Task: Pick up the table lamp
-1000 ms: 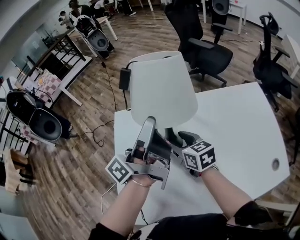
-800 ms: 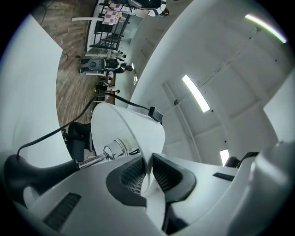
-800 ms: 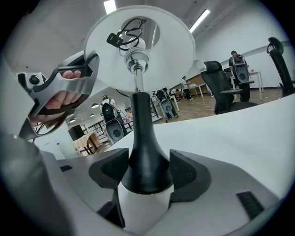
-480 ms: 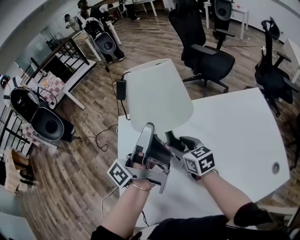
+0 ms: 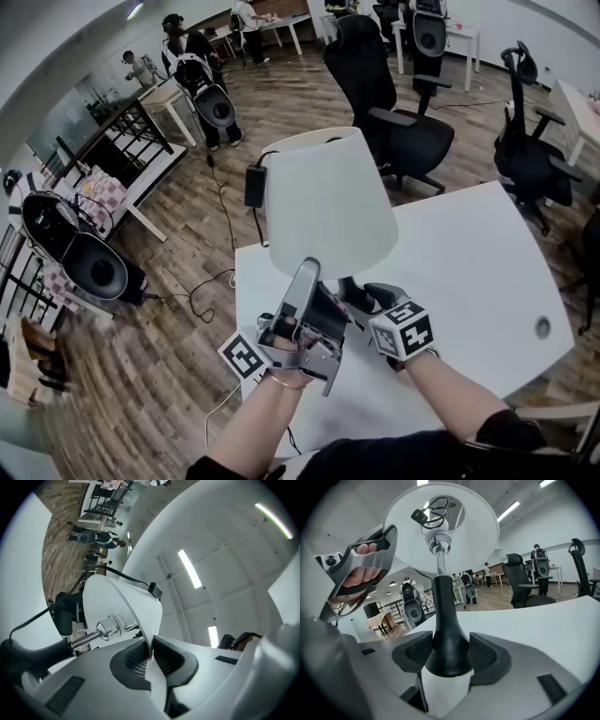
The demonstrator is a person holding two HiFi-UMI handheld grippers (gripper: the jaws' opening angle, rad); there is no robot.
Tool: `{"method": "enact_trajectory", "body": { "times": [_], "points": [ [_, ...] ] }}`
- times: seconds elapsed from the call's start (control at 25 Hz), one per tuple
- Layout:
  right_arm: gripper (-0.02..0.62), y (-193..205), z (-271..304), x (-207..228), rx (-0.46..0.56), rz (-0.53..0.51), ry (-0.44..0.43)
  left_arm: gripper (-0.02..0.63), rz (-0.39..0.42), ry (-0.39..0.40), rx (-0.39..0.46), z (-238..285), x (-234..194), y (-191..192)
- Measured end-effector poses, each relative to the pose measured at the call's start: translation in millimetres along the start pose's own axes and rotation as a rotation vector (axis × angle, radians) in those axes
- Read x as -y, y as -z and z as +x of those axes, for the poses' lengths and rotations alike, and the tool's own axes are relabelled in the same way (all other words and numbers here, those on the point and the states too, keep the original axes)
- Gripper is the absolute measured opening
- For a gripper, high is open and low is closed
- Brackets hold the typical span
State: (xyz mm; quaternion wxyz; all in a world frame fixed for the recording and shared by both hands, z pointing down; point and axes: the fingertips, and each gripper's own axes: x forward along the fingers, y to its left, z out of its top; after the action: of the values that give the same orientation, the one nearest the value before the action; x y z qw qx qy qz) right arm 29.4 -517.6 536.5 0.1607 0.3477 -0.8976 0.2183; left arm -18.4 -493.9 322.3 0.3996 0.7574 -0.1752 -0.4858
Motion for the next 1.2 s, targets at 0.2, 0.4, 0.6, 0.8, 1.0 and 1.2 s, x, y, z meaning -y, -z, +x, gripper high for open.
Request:
{"method": "enact_trajectory", "body": {
  "times": [0.2,0.4,0.6,0.8,1.0,1.2],
  "points": [
    [0.252,-14.8,-32.7,-16.8,0.039,-0.014,0.022,0.018,0.028,0.073,-0.033,7.6,37.8,9.6],
    [0.252,-27.2,-74.3,-44.4,0.083,-0.037,0.06,0.017,0.032,0.142,-0.064,3.9,91.6,26.4],
    [0.252,-37.3,-118.1,-70.3,0.134,-0.072,0.067,0.015,0.058,0.206,-0.091,0.6,143.8,46.9],
    [0.255,-37.0,-147.5,-104.7,0.164,-0.081,0.068,0.015,0.1,0.232,-0.144,-18.8,192.9,67.1],
    [0.255,-42.6,-164.5,-128.2,0.21,-0.082,0.042,0.014,0.147,0.255,-0.182,-27.1,226.7,85.3],
    [0.258,-38.9,-179.3,-140.3,0.228,-0.1,0.047,0.014,0.122,0.27,-0.163,-39.2,243.4,87.9]
  ]
}}
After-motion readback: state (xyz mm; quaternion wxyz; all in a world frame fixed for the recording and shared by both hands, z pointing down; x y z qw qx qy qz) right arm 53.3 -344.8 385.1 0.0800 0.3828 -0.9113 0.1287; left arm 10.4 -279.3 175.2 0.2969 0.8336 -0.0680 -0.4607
